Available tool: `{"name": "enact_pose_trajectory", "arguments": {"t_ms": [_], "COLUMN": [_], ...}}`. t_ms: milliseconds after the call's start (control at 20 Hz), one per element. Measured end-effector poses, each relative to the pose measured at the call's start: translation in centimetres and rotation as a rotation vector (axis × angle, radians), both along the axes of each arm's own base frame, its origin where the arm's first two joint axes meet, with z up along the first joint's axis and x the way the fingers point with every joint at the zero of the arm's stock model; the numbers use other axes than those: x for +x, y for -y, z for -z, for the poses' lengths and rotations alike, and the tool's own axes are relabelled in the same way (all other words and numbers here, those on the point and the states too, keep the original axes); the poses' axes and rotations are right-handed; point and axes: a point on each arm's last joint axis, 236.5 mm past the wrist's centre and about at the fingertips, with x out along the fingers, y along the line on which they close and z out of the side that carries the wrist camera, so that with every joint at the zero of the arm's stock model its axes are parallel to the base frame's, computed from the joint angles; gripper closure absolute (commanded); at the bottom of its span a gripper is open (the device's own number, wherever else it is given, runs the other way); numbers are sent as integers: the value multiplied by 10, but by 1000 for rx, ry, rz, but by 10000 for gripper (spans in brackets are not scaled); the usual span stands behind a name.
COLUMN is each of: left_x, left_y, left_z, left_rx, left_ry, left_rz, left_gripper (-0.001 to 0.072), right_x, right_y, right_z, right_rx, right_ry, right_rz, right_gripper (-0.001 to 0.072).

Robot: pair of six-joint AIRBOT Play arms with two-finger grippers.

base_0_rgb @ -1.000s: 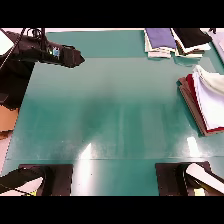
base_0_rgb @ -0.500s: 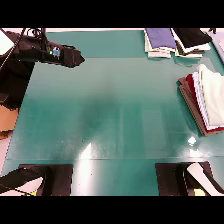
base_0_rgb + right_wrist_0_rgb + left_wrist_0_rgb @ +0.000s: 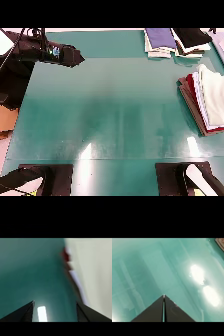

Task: Fold the shirts.

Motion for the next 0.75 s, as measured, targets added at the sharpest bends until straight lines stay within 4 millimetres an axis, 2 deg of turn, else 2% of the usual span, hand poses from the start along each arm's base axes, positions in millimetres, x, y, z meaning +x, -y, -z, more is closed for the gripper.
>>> {"name": "enact_pose_trajectory", "arguments": {"t_ms": [50,100,150,250,350,500,600,750], "left_x": [0,0,0,0,1,3,6,11], "left_y": [0,0,0,0,0,0,0,0], "left_z": [0,0,0,0,-1,-3,-6,-12], "left_rx": [0,0,0,0,-1,-7,-15,-30], "left_ry": [0,0,1,3,5,15,29,56], "left_rz": [0,0,-1,-1,-2,-7,-13,-25], "left_gripper": [682,682,681,682,682,682,682,682], "right_x": [8,13,17,20,19,16,15,15], "right_y": [-28,-53,-78,-119,-150,-181,-192,-195], "right_z": [-3,-6,-8,-10,-11,-13,-13,-13], "right_rx": [2,0,-7,-30,-58,-87,-95,-104], "right_ry": [14,24,35,55,71,92,102,106], "right_rz": [-82,-153,-222,-336,-423,-508,-538,-547], "right_gripper": [121,202,344,698,693,693,693,693]}}
